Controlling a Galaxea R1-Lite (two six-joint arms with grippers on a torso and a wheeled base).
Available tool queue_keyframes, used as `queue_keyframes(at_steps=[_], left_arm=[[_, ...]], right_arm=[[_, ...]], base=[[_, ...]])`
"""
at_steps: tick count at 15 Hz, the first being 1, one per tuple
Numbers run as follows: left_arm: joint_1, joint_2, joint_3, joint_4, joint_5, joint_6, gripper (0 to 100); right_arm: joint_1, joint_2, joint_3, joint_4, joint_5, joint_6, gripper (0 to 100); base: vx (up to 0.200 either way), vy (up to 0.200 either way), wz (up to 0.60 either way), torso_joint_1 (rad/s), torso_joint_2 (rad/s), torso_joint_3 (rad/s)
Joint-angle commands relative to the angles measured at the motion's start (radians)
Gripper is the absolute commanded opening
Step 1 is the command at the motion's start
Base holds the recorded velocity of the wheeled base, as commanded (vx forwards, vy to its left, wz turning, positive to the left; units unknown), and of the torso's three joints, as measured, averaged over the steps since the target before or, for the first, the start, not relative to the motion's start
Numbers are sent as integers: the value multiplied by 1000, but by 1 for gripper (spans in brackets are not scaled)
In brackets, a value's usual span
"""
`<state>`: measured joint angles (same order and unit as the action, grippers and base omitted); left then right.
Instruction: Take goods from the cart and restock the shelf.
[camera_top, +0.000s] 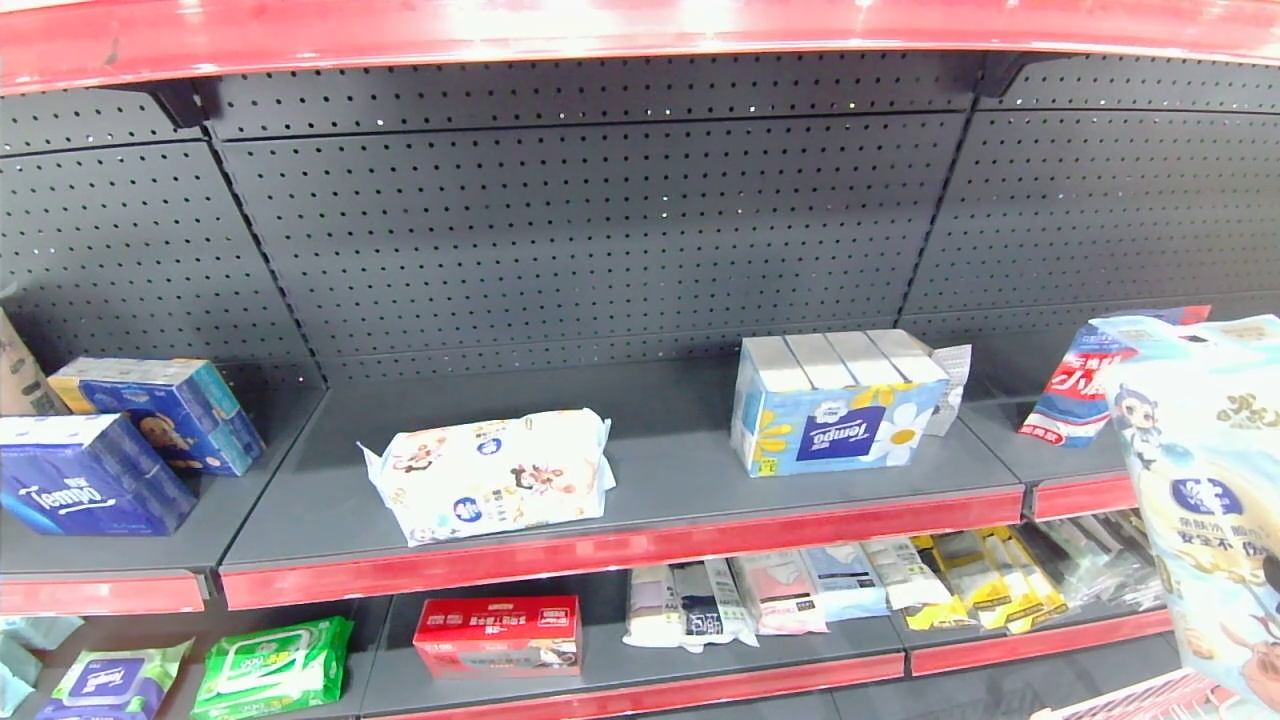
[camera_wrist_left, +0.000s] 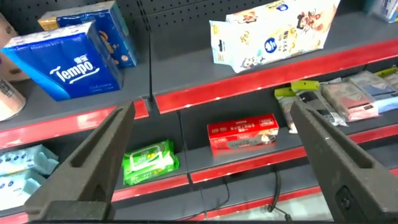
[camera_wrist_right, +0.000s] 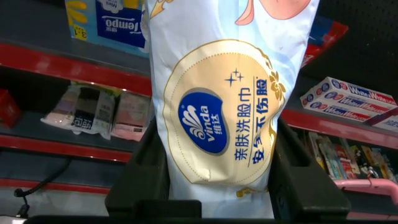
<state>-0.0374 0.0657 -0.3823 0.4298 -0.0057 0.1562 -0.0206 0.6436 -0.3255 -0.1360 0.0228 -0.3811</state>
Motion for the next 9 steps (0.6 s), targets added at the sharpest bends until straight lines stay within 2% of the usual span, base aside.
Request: queue_keyframes(at_steps=[1, 9], left_arm=[[1, 6, 0, 0, 0, 0, 100], [-1, 8, 2, 0, -3, 0, 100]], right_arm=[[-1, 8, 0, -1, 0, -1, 0], [-1, 16, 2, -1, 0, -1, 0]], base=[[0, 0, 0, 0, 0, 0], [0, 0, 0, 0, 0, 0]])
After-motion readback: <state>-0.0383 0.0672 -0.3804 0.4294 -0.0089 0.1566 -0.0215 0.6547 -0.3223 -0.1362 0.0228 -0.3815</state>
